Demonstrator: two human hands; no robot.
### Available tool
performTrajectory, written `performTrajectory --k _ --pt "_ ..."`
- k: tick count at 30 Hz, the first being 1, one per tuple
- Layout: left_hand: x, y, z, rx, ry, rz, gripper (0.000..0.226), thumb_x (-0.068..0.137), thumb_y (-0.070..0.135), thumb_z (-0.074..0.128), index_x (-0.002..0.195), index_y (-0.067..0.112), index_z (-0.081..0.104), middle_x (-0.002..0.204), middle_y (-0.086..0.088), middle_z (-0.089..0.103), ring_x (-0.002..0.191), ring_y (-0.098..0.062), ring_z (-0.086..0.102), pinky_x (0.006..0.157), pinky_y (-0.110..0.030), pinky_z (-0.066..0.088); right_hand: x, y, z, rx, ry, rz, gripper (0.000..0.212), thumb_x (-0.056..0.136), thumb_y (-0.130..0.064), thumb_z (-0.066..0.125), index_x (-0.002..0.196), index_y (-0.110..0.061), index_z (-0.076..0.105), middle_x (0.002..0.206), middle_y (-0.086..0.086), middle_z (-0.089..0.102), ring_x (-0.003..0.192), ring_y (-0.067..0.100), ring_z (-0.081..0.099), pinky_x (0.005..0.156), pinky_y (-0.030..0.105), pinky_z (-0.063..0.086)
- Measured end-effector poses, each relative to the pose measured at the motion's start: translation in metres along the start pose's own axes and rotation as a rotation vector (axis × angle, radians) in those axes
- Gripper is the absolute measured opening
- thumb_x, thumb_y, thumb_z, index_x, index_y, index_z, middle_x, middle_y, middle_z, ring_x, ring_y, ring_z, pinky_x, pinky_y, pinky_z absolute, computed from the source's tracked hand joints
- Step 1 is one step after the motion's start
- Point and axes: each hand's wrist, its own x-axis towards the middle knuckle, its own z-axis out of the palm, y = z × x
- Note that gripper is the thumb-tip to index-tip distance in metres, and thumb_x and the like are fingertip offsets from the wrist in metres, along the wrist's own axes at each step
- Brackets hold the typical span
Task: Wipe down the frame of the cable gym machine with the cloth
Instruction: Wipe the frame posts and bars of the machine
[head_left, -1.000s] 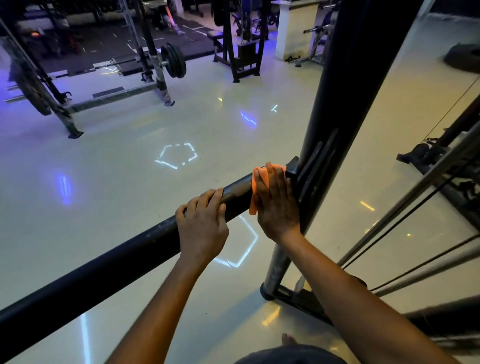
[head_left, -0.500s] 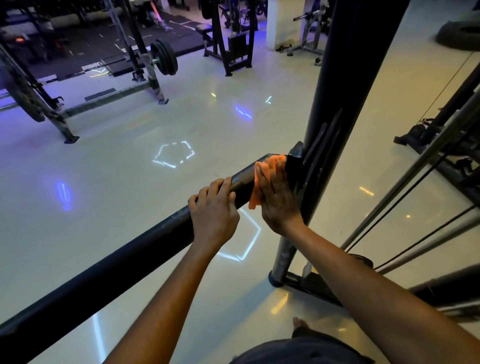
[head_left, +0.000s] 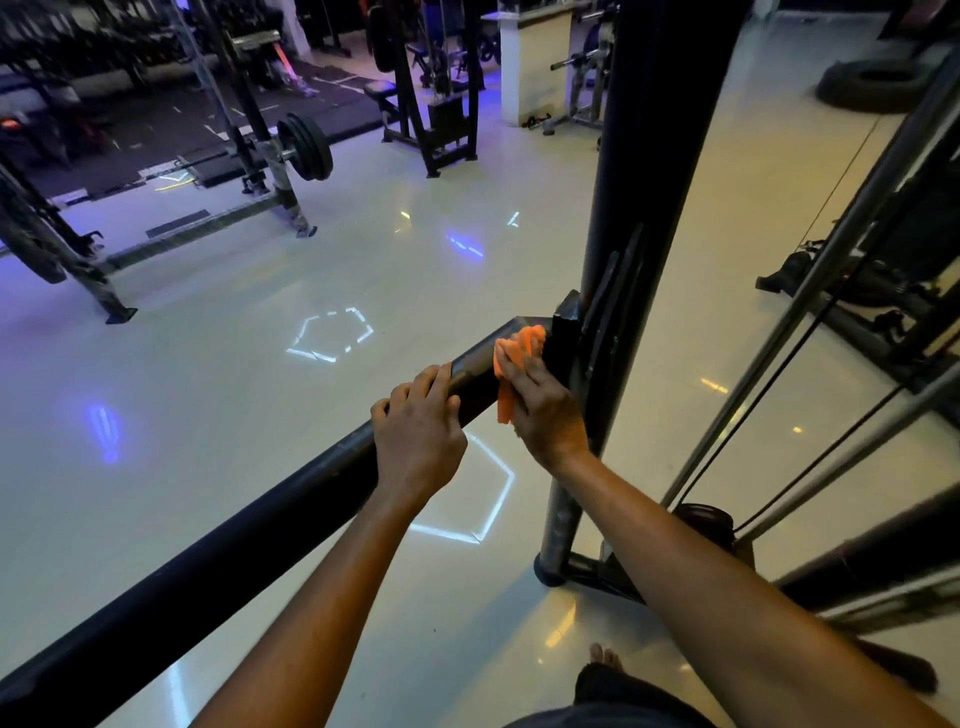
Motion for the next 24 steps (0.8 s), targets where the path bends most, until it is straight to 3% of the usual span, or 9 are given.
performTrajectory --k 3,7,9,11,15,18,21,22,24 --pt "-0.003 -0.002 0.000 -0.017 0.014 0.035 0.051 0.110 0.035 0.048 0.160 0.026 0.042 0.159 0.005 0.050 0.139 -0.025 0.050 0.115 -0.050 0.033 -0.016 -0.007 -0.019 0.076 -0.061 0.106 0.061 0.106 -0.010 0.066 0.163 -0.023 0.050 0.170 0.009 0.043 0.158 0.019 0.031 0.124 0.039 0.042" --pt "0.001 0.004 -0.001 -0.156 -0.008 0.133 0.045 0.111 0.033 0.051 0.155 0.029 0.052 0.158 0.008 0.051 0.144 -0.019 0.045 0.119 -0.048 0.028 -0.031 -0.013 -0.059 0.113 0.028 0.164 0.056 0.107 -0.011 0.065 0.160 -0.025 0.055 0.156 0.004 0.061 0.144 0.021 0.058 0.116 0.031 0.049" --pt "0.008 0.014 -0.003 -0.251 -0.018 0.223 0.043 0.110 0.032 0.054 0.152 0.029 0.056 0.153 0.008 0.056 0.139 -0.018 0.050 0.117 -0.046 0.032 -0.026 -0.021 -0.083 0.140 0.086 0.180 0.051 0.109 -0.014 0.063 0.159 -0.023 0.057 0.158 -0.007 0.057 0.145 0.014 0.057 0.116 0.027 0.048" --pt "0.017 0.027 -0.007 -0.327 -0.021 0.292 0.041 0.109 0.030 0.057 0.150 0.024 0.060 0.149 0.004 0.060 0.132 -0.022 0.058 0.113 -0.046 0.040 -0.015 -0.027 -0.108 0.132 0.113 0.150 0.049 0.112 -0.023 0.060 0.160 -0.022 0.054 0.162 -0.007 0.052 0.151 0.014 0.050 0.119 0.026 0.046" --pt "0.039 0.060 -0.025 -0.399 0.013 0.434 0.045 0.108 0.039 0.051 0.149 0.023 0.060 0.149 0.003 0.062 0.128 -0.023 0.062 0.110 -0.053 0.048 0.012 -0.037 -0.157 0.034 0.124 0.067 0.050 0.112 -0.035 0.054 0.161 -0.024 0.052 0.152 0.001 0.065 0.124 0.022 0.071 0.102 0.038 0.060" --pt "0.058 0.087 -0.049 -0.436 0.071 0.531 0.044 0.110 0.038 0.054 0.153 0.026 0.056 0.153 0.004 0.058 0.136 -0.022 0.059 0.113 -0.053 0.047 0.038 -0.050 -0.200 -0.034 0.170 -0.008 0.051 0.112 -0.041 0.054 0.160 -0.021 0.054 0.154 0.002 0.063 0.125 0.021 0.070 0.105 0.038 0.059" --pt "0.083 0.116 -0.085 -0.443 0.177 0.619 0.046 0.109 0.036 0.059 0.154 0.027 0.054 0.156 0.005 0.055 0.139 -0.020 0.056 0.113 -0.053 0.047 0.077 -0.064 -0.250 -0.122 0.255 -0.075 0.045 0.112 -0.028 0.061 0.155 -0.017 0.059 0.150 0.005 0.066 0.124 0.016 0.066 0.109 0.016 0.050" --pt "0.091 0.124 -0.099 -0.446 0.217 0.648 0.047 0.109 0.035 0.060 0.155 0.028 0.054 0.157 0.005 0.054 0.139 -0.020 0.056 0.113 -0.052 0.046 0.091 -0.069 -0.266 -0.154 0.281 -0.099 0.044 0.111 -0.024 0.062 0.155 -0.017 0.059 0.148 0.006 0.067 0.124 0.016 0.066 0.108 0.014 0.049" --pt "0.112 0.143 -0.135 -0.443 0.275 0.697 0.047 0.110 0.035 0.057 0.157 0.029 0.051 0.160 0.006 0.051 0.142 -0.019 0.052 0.116 -0.048 0.041 0.126 -0.081 -0.301 -0.204 0.320 -0.142 0.044 0.112 -0.021 0.063 0.156 -0.019 0.058 0.148 0.007 0.067 0.123 0.020 0.069 0.106 0.026 0.056"
